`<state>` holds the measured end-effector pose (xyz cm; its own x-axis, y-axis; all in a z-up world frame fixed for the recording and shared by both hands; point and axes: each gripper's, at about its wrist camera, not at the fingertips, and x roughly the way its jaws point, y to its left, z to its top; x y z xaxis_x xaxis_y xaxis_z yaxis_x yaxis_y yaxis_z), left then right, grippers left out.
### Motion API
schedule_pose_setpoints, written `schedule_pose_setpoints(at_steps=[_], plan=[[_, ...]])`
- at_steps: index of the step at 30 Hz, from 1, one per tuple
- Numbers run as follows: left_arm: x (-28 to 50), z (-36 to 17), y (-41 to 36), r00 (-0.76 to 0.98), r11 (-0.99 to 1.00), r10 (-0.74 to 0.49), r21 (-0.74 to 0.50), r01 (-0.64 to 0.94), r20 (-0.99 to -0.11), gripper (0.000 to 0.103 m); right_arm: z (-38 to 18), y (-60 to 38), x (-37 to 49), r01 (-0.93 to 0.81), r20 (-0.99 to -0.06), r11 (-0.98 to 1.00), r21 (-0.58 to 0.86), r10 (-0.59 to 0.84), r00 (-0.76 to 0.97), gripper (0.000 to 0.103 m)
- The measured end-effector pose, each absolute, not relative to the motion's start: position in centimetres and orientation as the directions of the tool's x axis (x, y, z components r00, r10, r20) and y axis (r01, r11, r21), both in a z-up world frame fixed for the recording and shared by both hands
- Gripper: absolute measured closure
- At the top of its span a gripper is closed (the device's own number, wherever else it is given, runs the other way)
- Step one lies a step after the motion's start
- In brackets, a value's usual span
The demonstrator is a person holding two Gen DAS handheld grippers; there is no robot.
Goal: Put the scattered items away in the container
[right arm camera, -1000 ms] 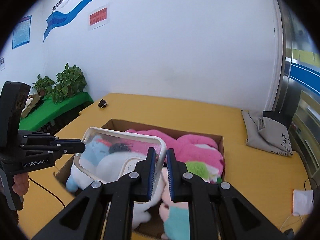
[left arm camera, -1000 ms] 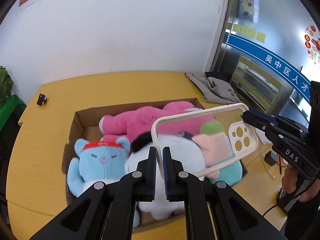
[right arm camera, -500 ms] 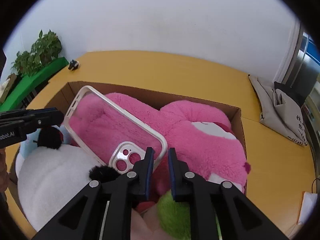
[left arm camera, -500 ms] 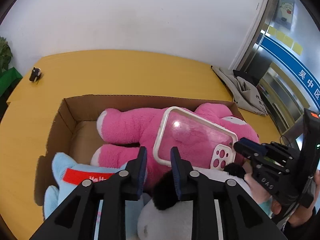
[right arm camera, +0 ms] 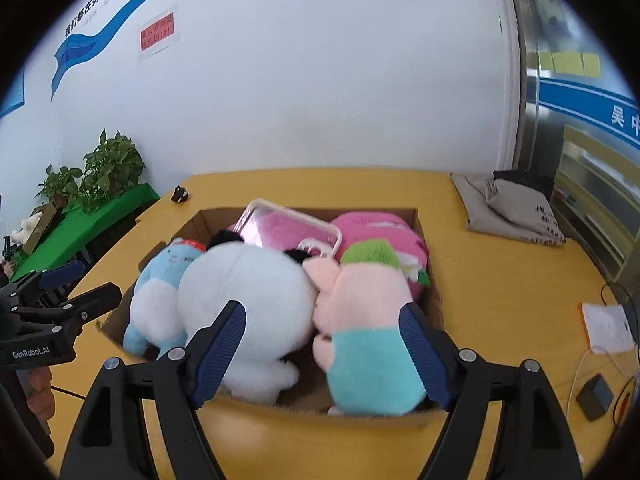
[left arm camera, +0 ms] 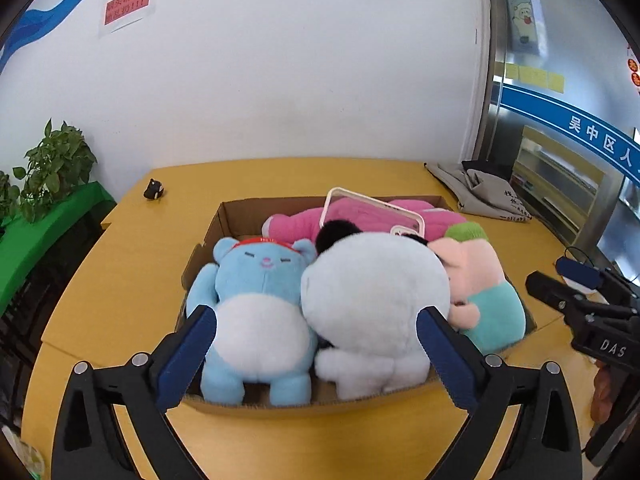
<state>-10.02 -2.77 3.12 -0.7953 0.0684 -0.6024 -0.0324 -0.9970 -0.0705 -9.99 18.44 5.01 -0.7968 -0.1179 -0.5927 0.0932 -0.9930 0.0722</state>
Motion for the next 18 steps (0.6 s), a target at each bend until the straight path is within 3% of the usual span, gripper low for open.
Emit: schedule_pose_setpoints(at_steps=[4, 18], plan=[[-7.6, 2.0, -2.0, -0.764, -0.994, 0.096, -0.094, -0.047, -0.638, 0.001, 4.0, 17.3, -6.5, 0.111, -0.588, -0.993, 0.027, -0.106, -0.802, 0.024], [-3.7, 2.7, -1.5, -0.775, -0.991, 0.124, -0.119, -0.064, -0.620, 0.001, 3.7, 16.0, -3.2, 0.079, -0.631, -0.997, -0.007, -0.057, -0.774, 0.024]])
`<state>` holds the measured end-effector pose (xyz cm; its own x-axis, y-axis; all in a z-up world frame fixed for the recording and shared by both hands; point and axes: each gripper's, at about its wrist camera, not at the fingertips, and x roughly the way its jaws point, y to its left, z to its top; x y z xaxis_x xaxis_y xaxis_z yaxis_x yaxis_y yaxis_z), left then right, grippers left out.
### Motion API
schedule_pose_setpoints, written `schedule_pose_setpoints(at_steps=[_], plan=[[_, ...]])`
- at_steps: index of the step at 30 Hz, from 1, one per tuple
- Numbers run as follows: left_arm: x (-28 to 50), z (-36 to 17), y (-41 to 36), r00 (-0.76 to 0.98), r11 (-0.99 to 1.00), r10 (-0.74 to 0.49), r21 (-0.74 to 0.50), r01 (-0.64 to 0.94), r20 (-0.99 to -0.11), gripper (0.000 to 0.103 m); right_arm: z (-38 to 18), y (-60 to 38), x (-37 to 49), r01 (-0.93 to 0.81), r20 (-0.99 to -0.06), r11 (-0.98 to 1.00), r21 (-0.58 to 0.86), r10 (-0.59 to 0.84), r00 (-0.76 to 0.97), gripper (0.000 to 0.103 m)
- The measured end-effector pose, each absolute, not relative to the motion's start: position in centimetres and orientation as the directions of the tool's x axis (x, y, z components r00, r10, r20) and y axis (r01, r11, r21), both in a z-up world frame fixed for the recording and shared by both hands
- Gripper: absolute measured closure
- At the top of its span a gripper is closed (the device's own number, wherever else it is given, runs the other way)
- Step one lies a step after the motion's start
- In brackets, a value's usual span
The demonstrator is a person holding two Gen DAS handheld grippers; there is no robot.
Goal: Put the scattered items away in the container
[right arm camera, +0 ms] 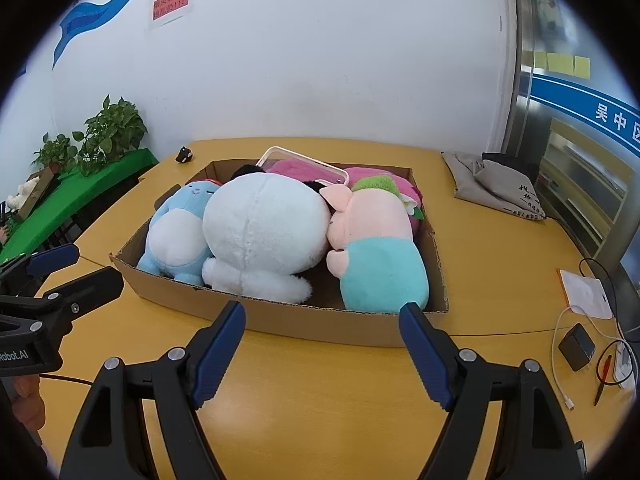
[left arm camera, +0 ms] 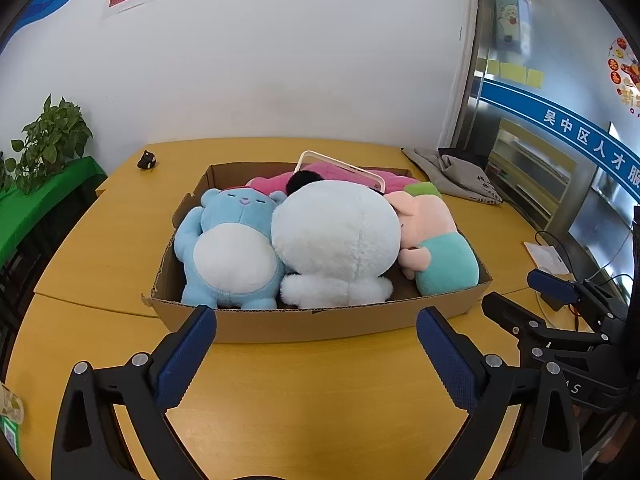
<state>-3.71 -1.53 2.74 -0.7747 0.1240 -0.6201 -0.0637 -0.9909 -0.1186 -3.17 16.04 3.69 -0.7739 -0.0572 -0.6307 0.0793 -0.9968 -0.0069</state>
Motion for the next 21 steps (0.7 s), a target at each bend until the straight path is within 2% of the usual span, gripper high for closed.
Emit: schedule_pose_setpoints(at_steps=[21], plan=[[-2.2, 2.6, -1.0, -0.773, -0.992, 0.116, -0.115, -0.056, -0.624, 0.001, 2.9, 16.3, -2.1, 0.052, -0.646, -0.999, 0.002, -0.041, -0.763, 0.024]])
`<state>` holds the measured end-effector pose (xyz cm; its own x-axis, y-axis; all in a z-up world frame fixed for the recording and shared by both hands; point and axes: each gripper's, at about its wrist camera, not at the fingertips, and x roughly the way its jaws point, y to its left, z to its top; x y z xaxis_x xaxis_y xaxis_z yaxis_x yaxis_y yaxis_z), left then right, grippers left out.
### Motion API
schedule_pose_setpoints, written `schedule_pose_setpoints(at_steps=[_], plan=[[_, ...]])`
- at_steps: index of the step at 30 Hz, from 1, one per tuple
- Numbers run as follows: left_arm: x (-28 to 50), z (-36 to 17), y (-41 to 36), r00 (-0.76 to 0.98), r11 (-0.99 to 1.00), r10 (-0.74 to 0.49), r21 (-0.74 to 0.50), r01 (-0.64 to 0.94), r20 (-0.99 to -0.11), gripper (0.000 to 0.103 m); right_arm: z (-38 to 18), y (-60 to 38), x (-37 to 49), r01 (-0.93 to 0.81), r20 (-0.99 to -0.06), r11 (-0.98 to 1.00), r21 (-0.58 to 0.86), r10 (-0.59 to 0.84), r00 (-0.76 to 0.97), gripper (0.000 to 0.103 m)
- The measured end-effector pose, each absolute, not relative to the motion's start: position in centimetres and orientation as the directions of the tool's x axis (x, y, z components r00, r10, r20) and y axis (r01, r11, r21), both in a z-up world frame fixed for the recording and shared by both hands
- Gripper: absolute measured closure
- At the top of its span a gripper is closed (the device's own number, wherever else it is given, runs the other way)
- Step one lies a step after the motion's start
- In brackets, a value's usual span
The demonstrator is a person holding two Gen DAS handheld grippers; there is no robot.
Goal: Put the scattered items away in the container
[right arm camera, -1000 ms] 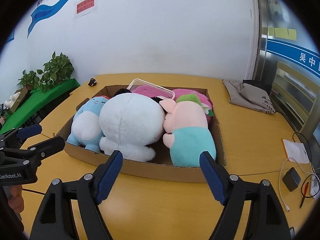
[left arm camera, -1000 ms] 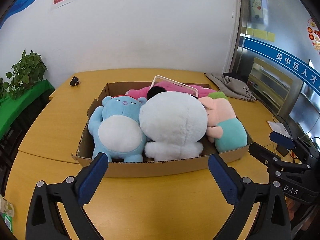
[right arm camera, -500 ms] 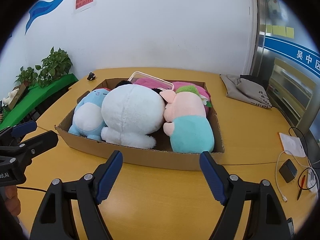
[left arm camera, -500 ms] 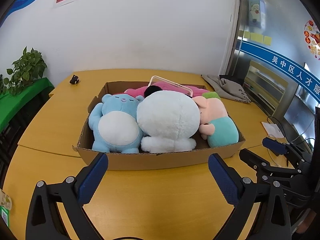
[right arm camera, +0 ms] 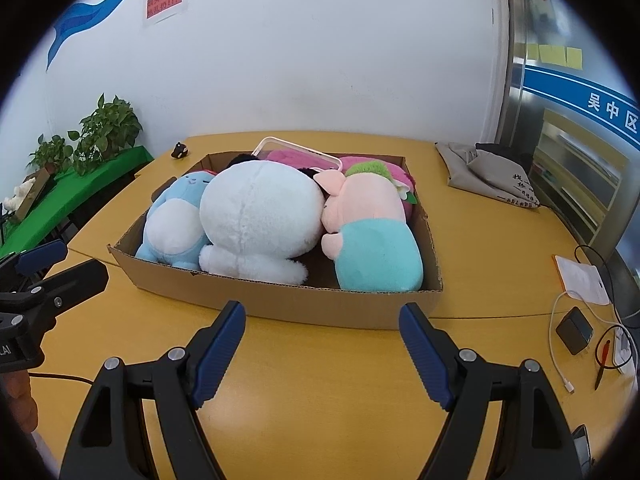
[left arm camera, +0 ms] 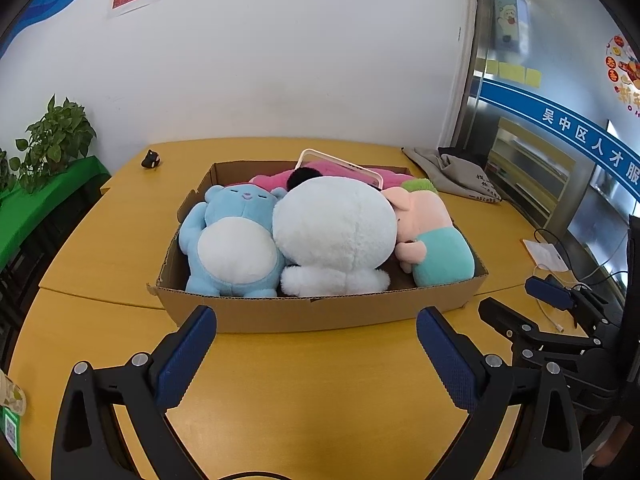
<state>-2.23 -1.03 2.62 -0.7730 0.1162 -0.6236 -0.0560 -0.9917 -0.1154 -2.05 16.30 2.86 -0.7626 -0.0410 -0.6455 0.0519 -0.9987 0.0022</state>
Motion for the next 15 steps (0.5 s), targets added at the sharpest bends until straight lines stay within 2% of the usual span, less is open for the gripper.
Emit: schedule_pose_setpoints(at_steps=[15], plan=[[-1.84, 2.01, -0.68, -0.768, -0.992, 0.110, -0.117, -0.046, -0.631, 0.001, 2.24, 16.11, -1.84, 0.055, -0.658, -0.998, 0.003, -0.043, -0.752, 0.024]])
